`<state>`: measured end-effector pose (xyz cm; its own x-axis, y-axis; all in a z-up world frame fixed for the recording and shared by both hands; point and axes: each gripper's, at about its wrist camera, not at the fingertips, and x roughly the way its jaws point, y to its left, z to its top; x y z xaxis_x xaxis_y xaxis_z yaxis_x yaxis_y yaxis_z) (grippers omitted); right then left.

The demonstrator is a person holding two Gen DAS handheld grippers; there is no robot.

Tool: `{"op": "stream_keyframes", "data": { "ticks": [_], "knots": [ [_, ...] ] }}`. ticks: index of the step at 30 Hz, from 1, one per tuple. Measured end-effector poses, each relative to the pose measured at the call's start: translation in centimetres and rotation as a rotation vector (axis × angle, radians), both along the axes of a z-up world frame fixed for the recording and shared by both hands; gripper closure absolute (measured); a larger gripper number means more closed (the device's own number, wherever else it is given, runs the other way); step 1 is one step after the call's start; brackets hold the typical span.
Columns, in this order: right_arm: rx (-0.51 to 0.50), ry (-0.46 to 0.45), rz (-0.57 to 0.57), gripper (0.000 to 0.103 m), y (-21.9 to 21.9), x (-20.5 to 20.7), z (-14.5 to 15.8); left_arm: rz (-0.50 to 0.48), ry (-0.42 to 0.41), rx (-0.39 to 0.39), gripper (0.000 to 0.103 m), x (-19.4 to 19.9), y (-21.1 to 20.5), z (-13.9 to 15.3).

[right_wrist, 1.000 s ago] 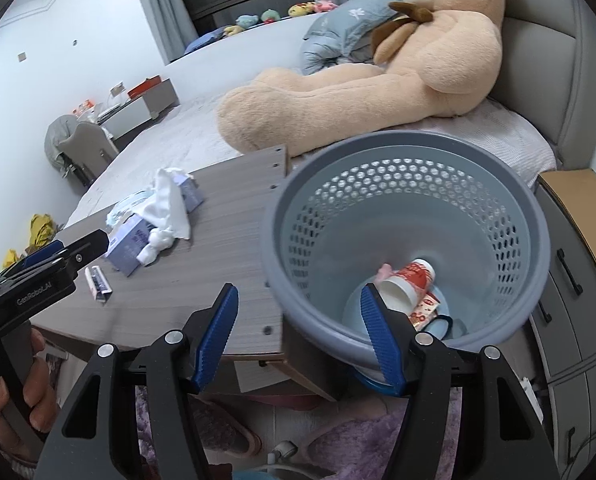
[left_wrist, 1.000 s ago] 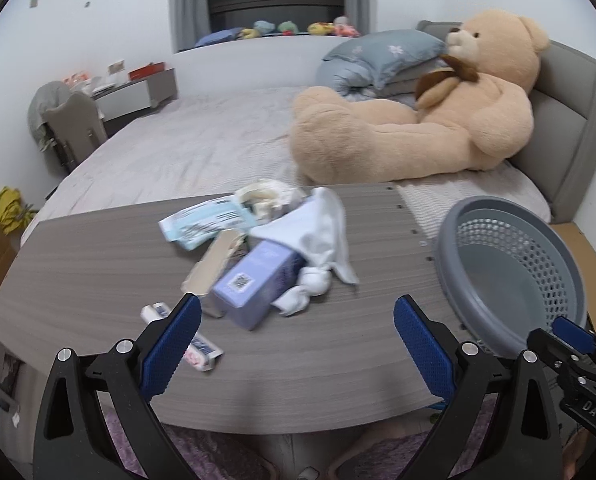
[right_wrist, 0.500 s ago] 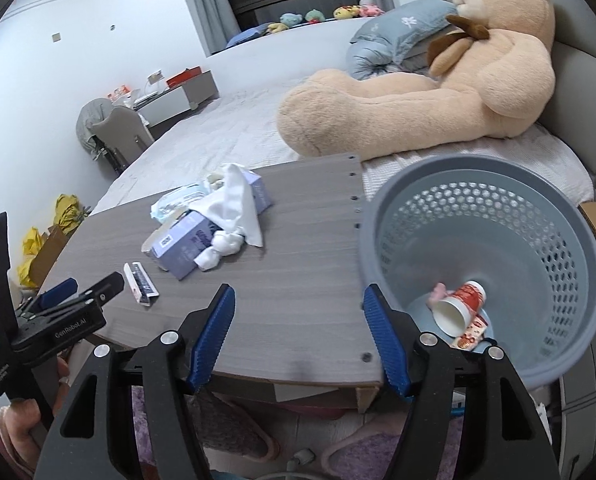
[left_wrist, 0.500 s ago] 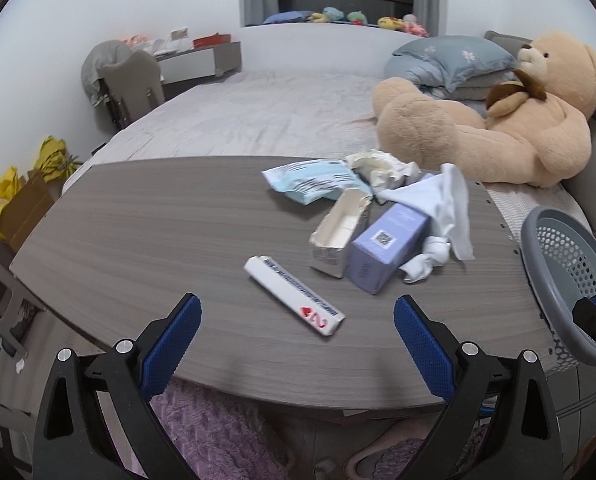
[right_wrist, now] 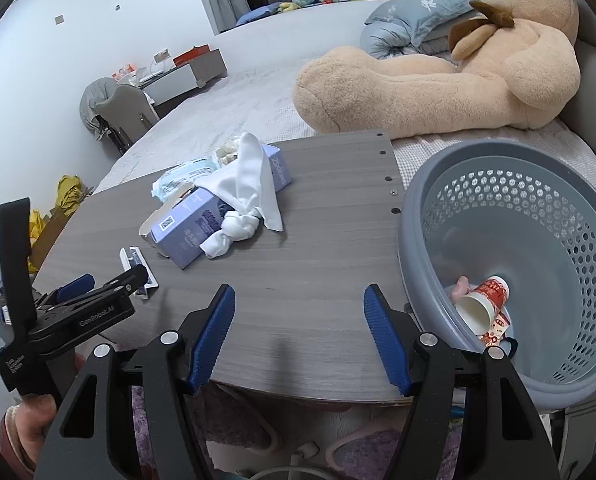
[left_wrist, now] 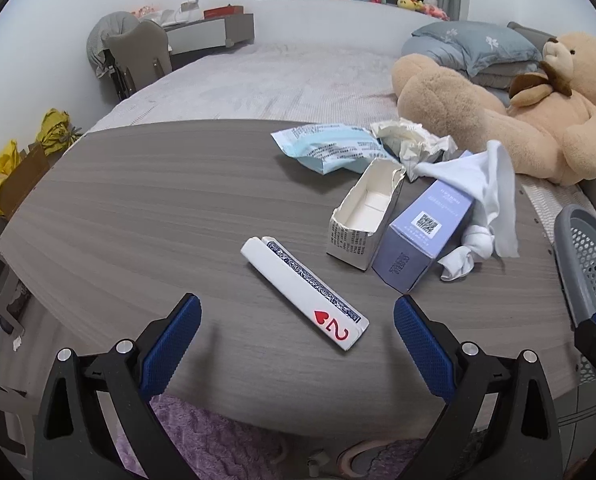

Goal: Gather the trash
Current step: 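Move both tools back toward the white card box on the table, then grasp the white-blue playing card box with the left tool while the right tool grasps the white cloth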

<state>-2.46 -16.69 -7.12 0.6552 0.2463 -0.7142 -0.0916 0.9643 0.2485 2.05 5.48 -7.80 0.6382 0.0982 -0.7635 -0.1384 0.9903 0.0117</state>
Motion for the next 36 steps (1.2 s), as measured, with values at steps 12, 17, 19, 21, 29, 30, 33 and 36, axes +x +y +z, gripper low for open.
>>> {"op": "stream_keyframes", "data": {
  "ticks": [12,17,19,21,29,30,33,36],
  "knots": [
    [-0.015,0.033,0.011,0.039,1.1,1.0,-0.7,0.053,0.039,0.050,0.008,0.1,2.7,-1.2],
    [-0.024,0.028,0.024,0.039,1.8,0.9,-0.6,0.077,0.044,0.049,0.008,-0.5,4.7,-1.1],
    [-0.026,0.026,0.027,0.039,1.9,0.8,-0.5,0.082,0.045,0.044,0.008,-0.7,5.3,-1.0],
    [-0.025,0.024,0.027,0.039,2.0,0.7,-0.4,0.079,0.038,0.042,0.008,-0.9,5.4,-0.8],
    [-0.030,0.021,0.026,0.039,2.1,0.5,-0.2,0.012,0.007,0.033,0.008,0.2,4.2,-0.4],
    [-0.031,0.022,0.025,0.039,2.1,0.4,-0.2,0.005,0.004,0.034,0.009,0.5,4.0,-0.4],
    [-0.033,0.028,0.023,0.039,2.1,0.5,-0.3,-0.018,0.012,0.030,0.018,1.2,3.5,-0.7],
    [-0.034,0.034,0.023,0.039,2.1,0.7,-0.4,-0.033,0.023,0.019,0.027,1.6,3.3,-1.1]
  ]
}}
